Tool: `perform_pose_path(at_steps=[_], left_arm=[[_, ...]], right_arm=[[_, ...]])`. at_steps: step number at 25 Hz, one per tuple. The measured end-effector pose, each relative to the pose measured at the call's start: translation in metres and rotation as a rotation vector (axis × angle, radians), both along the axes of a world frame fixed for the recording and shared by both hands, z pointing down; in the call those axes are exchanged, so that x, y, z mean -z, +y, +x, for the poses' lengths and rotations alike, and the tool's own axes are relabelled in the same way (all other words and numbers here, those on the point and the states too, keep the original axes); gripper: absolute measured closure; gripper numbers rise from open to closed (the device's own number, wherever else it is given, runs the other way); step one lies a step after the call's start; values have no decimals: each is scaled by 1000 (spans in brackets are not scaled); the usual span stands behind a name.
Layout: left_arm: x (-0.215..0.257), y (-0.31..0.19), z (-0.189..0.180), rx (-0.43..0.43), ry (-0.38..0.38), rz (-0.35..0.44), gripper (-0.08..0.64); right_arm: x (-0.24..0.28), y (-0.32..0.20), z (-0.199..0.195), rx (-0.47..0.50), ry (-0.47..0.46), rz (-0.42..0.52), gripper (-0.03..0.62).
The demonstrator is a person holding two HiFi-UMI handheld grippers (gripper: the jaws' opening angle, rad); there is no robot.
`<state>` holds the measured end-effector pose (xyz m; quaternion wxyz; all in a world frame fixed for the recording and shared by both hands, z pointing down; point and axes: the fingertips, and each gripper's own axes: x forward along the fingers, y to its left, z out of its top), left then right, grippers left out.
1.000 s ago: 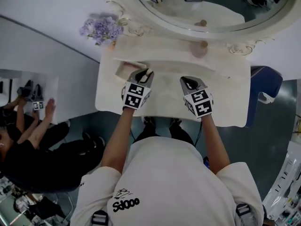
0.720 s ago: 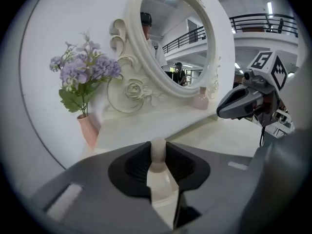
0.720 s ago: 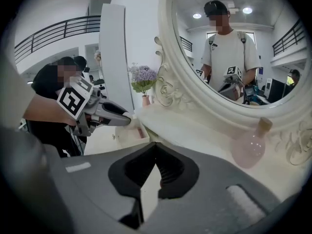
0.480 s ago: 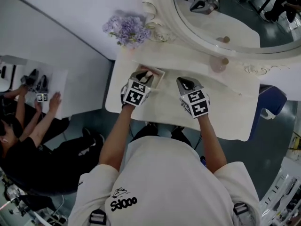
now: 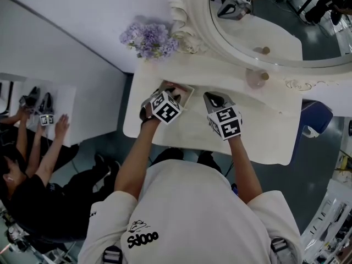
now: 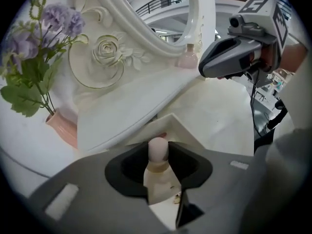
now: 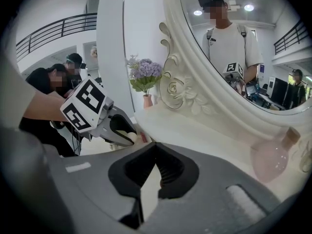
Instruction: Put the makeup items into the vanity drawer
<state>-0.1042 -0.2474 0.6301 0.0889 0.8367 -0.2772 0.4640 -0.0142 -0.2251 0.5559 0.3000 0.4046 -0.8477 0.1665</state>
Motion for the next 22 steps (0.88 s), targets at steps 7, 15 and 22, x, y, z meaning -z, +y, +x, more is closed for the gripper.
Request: perform_pose_path(at_steps=[7,15,22], left_arm=[[2,0,1,18,6,-14,390],[23,6,1,73,93,18,328],[74,5,-14,259,279,132,438]], right_arm=[[4,2,6,-6,-2,9,589],[21,6,22,-6,-14,41,589],[63,6,47,-13,-38,131,589]])
